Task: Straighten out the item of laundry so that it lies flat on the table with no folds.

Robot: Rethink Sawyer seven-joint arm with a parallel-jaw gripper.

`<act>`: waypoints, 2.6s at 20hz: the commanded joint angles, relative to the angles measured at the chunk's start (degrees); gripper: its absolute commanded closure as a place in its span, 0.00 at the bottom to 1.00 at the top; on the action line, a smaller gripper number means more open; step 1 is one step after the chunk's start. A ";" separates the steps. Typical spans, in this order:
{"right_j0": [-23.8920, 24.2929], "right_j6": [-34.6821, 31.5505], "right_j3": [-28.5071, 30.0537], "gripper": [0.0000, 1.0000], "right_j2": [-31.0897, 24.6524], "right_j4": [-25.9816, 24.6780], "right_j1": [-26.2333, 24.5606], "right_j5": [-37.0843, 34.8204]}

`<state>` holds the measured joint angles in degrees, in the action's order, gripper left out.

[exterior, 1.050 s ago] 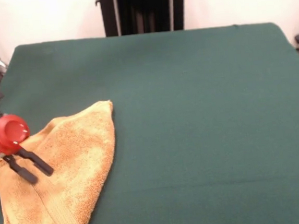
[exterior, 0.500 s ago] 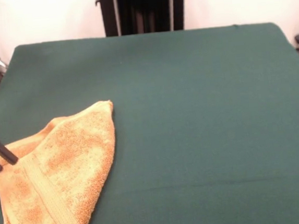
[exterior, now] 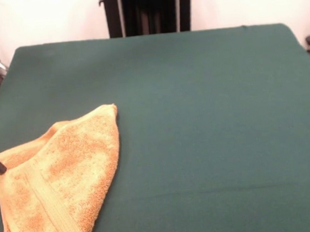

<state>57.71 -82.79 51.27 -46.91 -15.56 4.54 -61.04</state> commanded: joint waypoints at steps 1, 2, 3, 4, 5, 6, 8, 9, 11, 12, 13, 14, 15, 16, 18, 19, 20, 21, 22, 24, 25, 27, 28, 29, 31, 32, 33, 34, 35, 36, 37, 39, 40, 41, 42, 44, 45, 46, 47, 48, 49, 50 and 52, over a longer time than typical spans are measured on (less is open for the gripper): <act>-5.74 13.49 -4.20 0.00 -0.43 -2.58 -9.87 4.62; -5.75 14.38 -5.04 0.00 -0.57 -2.52 -10.70 4.47; -5.78 15.33 -5.92 0.00 -0.71 -2.47 -11.59 4.24; -5.79 15.98 -6.53 0.00 -0.85 -2.35 -12.45 4.40; -5.92 16.21 -7.22 0.00 -0.87 -2.21 -13.25 4.17; -5.87 16.33 -7.30 0.00 -0.94 -2.12 -13.89 4.63; -5.62 17.18 -7.32 0.00 -1.29 -2.08 -14.90 5.58; -5.50 17.60 -7.32 0.00 -1.46 -2.05 -15.41 6.05; -5.24 18.06 -6.93 0.00 -1.34 -1.82 -15.74 5.97; -5.13 18.17 -6.50 0.00 -1.07 -1.87 -15.56 6.09; -4.90 18.33 -5.88 0.00 -0.88 -2.00 -15.34 6.46; -4.78 18.64 -5.58 0.00 -0.72 -2.09 -15.17 6.45; -4.75 19.10 -5.67 0.00 -0.67 -2.12 -15.16 6.11; -4.72 19.57 -5.76 0.00 -0.62 -2.15 -15.16 5.76; -4.65 20.48 -6.11 0.00 -0.78 -2.25 -15.30 5.48; -4.39 21.12 -5.96 0.00 -1.00 -2.29 -15.41 5.89; -4.36 21.29 -6.02 0.00 -1.04 -2.28 -15.43 5.79; -4.35 21.38 -6.12 0.00 -1.07 -2.23 -15.43 5.50; -4.34 21.47 -6.21 0.00 -1.10 -2.17 -15.44 5.21; -4.40 21.47 -6.37 0.00 -1.09 -2.02 -15.47 4.44; -4.15 21.65 -5.90 0.00 -1.31 -1.98 -15.46 5.03; -3.67 22.48 -5.12 0.00 -1.91 -1.93 -15.56 6.08; -3.87 22.97 -5.56 0.00 -1.95 -2.06 -15.59 5.45; -4.27 23.47 -6.35 0.00 -1.77 -2.30 -15.59 4.16; -4.56 25.06 -7.41 0.00 -2.12 -2.42 -15.87 2.74; -4.53 25.54 -7.61 0.00 -2.38 -2.30 -16.03 2.55; -4.25 26.05 -7.18 0.00 -2.64 -2.31 -16.03 3.38; -4.27 26.11 -7.18 0.00 -2.64 -2.32 -16.01 3.41; -4.29 26.18 -7.18 0.00 -2.63 -2.33 -15.99 3.45; -4.31 26.24 -7.18 1.00 -2.63 -2.34 -15.96 3.49; -4.25 26.18 -6.93 1.00 -2.62 -2.31 -15.90 3.91; -4.29 26.01 -6.76 1.00 -2.54 -2.16 -15.82 4.21; -4.37 25.94 -6.79 1.00 -2.46 -2.08 -15.78 4.21; -4.42 25.64 -6.61 1.00 -2.29 -1.91 -15.62 4.31; -4.53 25.36 -6.62 1.00 -2.12 -1.74 -15.52 4.15; -4.84 23.67 -6.32 1.00 -1.65 -1.32 -14.99 3.83; -5.10 22.56 -6.24 1.00 -1.34 -1.03 -14.63 3.37; -5.28 21.36 -6.12 1.00 -1.13 -0.60 -14.32 2.74; -5.49 20.11 -6.10 1.00 -0.98 -0.11 -14.04 1.77; -5.71 18.87 -6.09 1.00 -0.82 0.38 -13.76 0.81; -5.89 17.53 -6.03 1.00 -0.74 0.95 -13.51 -0.23; -6.05 16.26 -5.88 1.00 -0.57 1.41 -13.16 -1.04; -6.55 13.91 -6.26 1.00 -0.35 2.44 -12.71 -3.41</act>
<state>56.24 -73.82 42.41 -49.73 -13.76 -5.57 -57.71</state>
